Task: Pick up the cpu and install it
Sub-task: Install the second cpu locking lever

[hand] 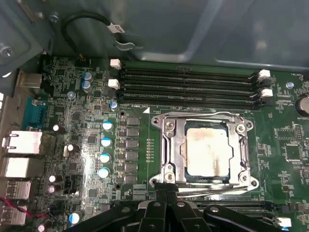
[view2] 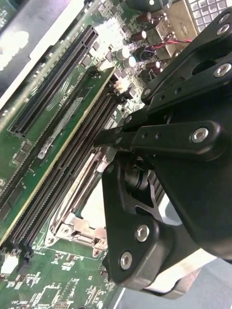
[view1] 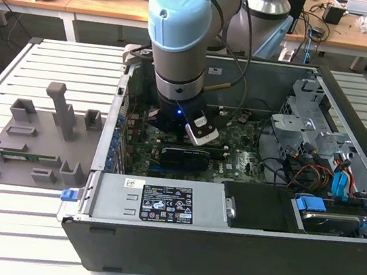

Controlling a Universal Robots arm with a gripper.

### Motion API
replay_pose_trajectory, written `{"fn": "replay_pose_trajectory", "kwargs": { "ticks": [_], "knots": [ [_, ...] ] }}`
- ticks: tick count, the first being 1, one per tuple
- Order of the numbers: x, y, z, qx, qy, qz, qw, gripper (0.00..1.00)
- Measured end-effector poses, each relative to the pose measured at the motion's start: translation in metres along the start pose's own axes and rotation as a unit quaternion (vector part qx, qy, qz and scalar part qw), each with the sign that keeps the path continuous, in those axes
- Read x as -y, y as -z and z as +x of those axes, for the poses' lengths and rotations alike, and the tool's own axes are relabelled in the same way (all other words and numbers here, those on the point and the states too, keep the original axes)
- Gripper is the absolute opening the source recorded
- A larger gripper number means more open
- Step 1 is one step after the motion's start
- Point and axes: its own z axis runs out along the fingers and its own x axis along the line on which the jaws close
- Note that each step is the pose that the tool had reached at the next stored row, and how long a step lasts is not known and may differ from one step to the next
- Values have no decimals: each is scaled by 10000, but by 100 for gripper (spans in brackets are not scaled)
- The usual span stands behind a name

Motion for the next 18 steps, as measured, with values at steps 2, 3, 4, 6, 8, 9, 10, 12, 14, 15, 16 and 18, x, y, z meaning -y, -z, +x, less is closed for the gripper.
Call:
{"fn": "replay_pose_trajectory", "kwargs": {
  "ticks": [2,3,4,6,8,9,10,12,14,15,16,18],
  "knots": [
    [3,-20,20,11,-38,-76,10000,11],
    [5,-27,22,12,-47,-100,9999,11],
    [6,-34,23,14,-53,-123,9999,11],
    [7,-53,23,20,-65,-192,9998,11],
    [14,-80,26,22,-73,-233,9997,11],
    [15,-81,26,22,-74,-236,9997,11],
    [15,-82,26,22,-77,-236,9997,11],
    [8,-58,23,25,-78,-238,9997,11],
    [-6,-2,17,25,-82,-238,9997,11],
    [-13,28,12,26,-86,-236,9997,11],
    [-19,52,7,28,-92,-235,9997,11],
    [-22,65,-17,43,-152,-127,9998,11]
  ]
}}
